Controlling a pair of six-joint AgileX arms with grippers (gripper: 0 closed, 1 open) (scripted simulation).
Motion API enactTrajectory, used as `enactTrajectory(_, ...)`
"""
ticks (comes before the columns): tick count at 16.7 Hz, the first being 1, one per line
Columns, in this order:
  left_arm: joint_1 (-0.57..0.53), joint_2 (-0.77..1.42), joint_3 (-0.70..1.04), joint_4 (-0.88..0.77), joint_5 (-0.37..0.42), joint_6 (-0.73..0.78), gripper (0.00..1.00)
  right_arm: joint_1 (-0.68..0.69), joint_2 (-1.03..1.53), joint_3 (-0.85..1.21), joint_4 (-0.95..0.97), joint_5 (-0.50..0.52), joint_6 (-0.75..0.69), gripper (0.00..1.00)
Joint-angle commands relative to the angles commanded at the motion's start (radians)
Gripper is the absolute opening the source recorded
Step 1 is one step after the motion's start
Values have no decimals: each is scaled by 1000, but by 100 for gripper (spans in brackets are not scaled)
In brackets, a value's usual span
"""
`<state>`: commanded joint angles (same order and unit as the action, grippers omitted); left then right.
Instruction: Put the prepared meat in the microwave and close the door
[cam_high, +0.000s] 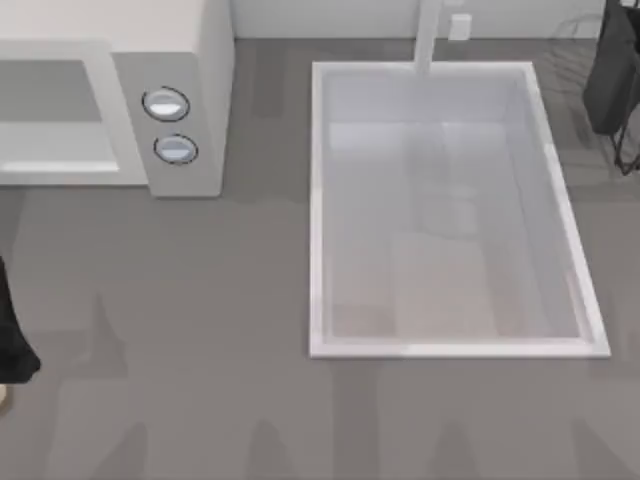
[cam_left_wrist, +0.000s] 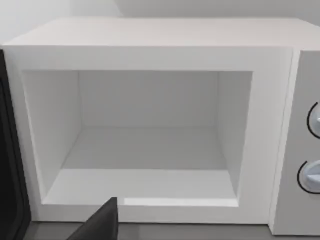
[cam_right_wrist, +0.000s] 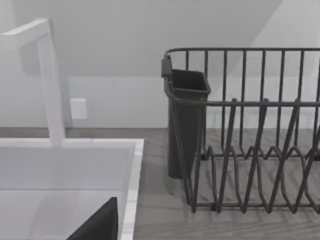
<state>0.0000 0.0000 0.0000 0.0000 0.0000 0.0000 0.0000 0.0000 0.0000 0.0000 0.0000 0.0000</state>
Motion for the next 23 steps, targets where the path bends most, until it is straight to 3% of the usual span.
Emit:
enactTrajectory(4, 5, 34, 27, -28, 0, 33, 100, 0, 0, 0, 0, 0, 0, 100)
enactTrajectory(7, 23, 162, 120, -122, 0, 156, 100, 0, 0, 0, 0, 0, 0, 100)
enactTrajectory(19, 142, 1209, 729, -746, -1, 996, 100, 0, 0, 0, 0, 0, 0, 100)
enactTrajectory(23, 170, 1460, 874, -896, -1, 1200, 100, 0, 0, 0, 0, 0, 0, 100)
